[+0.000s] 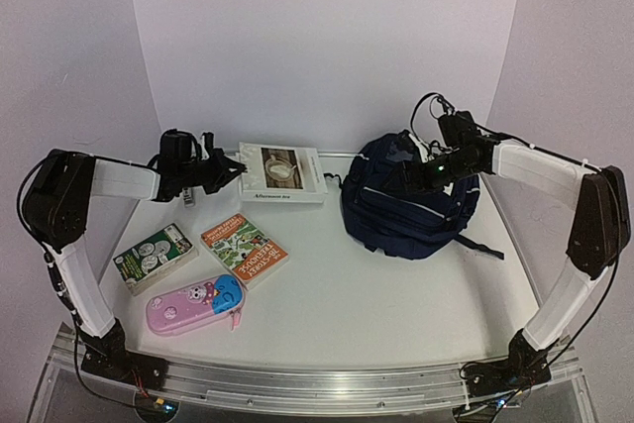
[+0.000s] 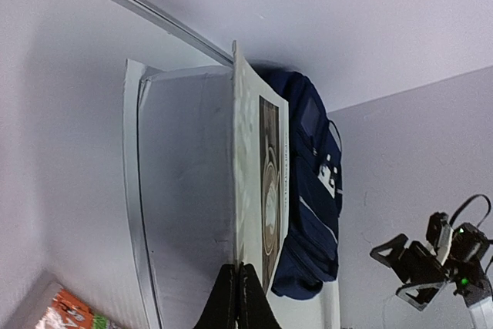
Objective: Pack the student bag
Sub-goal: Pick up the book from the center of the board.
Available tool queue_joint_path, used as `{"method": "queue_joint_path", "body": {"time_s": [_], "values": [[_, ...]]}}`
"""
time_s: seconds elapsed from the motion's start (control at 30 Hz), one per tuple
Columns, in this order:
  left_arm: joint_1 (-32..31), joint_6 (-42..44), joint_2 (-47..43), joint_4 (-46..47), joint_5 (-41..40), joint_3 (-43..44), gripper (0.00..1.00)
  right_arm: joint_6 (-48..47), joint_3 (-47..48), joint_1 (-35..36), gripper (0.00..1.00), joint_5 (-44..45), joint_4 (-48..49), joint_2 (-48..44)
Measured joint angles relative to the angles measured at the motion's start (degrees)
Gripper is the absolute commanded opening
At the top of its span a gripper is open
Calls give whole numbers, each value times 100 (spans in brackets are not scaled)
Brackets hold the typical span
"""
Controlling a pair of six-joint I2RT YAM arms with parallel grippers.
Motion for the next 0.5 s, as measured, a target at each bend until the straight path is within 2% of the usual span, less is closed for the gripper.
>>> {"method": "queue_joint_path", "body": {"time_s": [0.33, 0.5], "values": [[-518, -15, -624, 538, 1000, -369, 0, 278, -163, -259, 98, -660, 4, -217], [-698, -321, -736, 1099, 1423, -570, 0, 542, -385, -398, 98, -1168, 100, -517]]}}
